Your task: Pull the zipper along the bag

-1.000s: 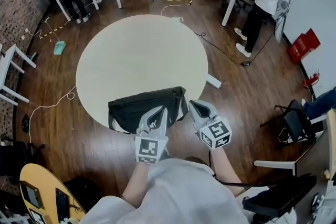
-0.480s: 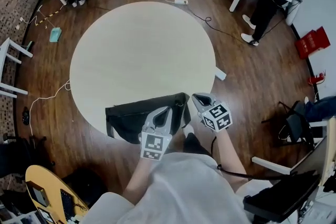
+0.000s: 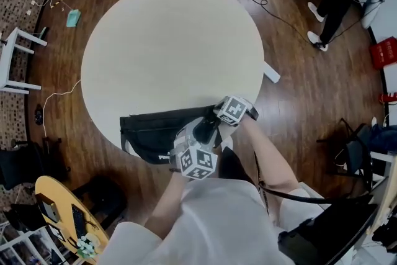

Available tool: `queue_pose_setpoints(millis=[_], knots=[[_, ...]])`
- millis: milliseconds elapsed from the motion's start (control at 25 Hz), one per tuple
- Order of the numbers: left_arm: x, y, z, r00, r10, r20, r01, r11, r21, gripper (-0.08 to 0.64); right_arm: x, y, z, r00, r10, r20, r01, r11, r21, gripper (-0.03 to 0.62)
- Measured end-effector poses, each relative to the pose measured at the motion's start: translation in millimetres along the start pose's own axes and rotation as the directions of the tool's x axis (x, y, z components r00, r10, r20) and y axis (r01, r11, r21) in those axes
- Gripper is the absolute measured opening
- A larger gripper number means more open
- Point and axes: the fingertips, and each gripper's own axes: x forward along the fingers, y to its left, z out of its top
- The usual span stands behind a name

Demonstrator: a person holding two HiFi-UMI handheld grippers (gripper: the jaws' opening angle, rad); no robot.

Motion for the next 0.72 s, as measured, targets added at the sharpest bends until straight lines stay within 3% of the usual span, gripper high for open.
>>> queue_pose_setpoints(millis=[160, 360, 440, 560, 720], knots=[[37.9, -8.9, -12.5, 0.994, 0.005, -0.108, 0.006, 0.995, 0.104, 0.252, 6.0, -2.9, -0.4, 0.995, 0.093, -0.038, -0.092, 0.996, 0.017, -0.011], [70.6, -7.0, -45.5, 0.966, 0.047, -0.253, -0.001, 0.983, 0.182, 0.221, 7.0, -3.0, 2.5, 0.987, 0.159, -0.006, -0.158, 0.984, 0.081, -0.011], [76.8, -6.1, -53.0, 0.958, 0.069, -0.277, -0.005, 0.974, 0.226, 0.196, 7.4, -2.6, 3.4, 0.988, 0.157, 0.006, -0.156, 0.984, 0.090, -0.011], [79.0, -6.1, -56.0, 0.951, 0.091, -0.294, -0.003, 0.958, 0.287, 0.053, 6.9, -3.1, 3.9, 0.991, 0.131, 0.020, -0.133, 0.986, 0.100, -0.011], [69.2, -12.4, -53.6, 0.961, 0.040, -0.274, 0.032, 0.967, 0.251, 0.026, 6.3, -4.4, 3.3, 0.996, 0.089, 0.033, -0.092, 0.989, 0.119, -0.011]])
